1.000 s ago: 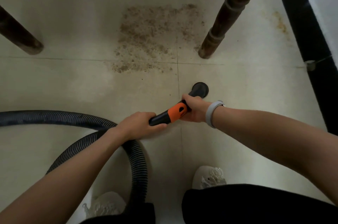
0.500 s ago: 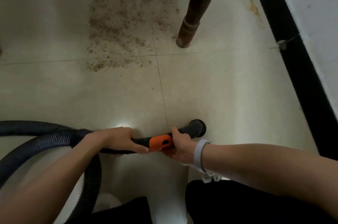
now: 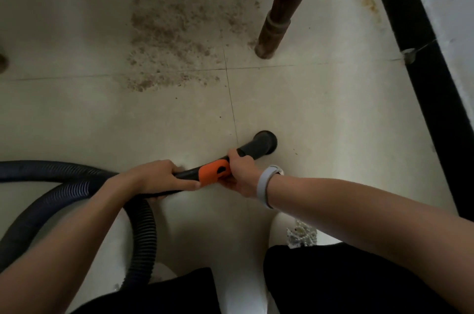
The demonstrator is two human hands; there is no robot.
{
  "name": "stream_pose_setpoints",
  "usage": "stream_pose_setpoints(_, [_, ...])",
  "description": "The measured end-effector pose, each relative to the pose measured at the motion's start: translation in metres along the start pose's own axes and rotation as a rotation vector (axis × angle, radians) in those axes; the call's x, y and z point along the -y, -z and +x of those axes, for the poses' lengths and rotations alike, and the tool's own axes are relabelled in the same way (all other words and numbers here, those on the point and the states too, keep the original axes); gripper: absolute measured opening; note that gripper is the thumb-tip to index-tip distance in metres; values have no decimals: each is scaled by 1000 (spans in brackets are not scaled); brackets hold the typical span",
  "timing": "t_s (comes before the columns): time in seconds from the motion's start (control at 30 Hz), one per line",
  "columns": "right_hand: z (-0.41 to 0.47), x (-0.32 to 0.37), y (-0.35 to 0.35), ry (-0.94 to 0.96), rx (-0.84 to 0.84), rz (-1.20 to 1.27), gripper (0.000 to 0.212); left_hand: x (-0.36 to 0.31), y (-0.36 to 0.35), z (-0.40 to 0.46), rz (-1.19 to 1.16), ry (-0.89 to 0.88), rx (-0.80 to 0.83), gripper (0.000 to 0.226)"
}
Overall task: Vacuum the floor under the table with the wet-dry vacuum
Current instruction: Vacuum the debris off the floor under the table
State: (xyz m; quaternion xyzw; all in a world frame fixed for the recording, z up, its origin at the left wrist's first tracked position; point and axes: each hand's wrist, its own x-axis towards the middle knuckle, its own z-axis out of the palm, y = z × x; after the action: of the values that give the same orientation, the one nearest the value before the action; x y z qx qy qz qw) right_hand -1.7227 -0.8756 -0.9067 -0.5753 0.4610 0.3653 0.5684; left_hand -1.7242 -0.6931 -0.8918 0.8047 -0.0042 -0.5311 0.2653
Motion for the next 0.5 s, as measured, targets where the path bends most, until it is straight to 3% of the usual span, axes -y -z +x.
stream_pose_setpoints(0.1, [3,5,-18,46,32,-45,29,13,-1,-7,-58,12,-70,35])
stream_pose_setpoints(0.37, [17,43,-21,177,-38,-180,35,0,-3,3,16,-1,-272,42])
stream_pose_setpoints(0.5, [21,61,-34,243,-6,-213,22,3,-6,6,-59,21,-326,44])
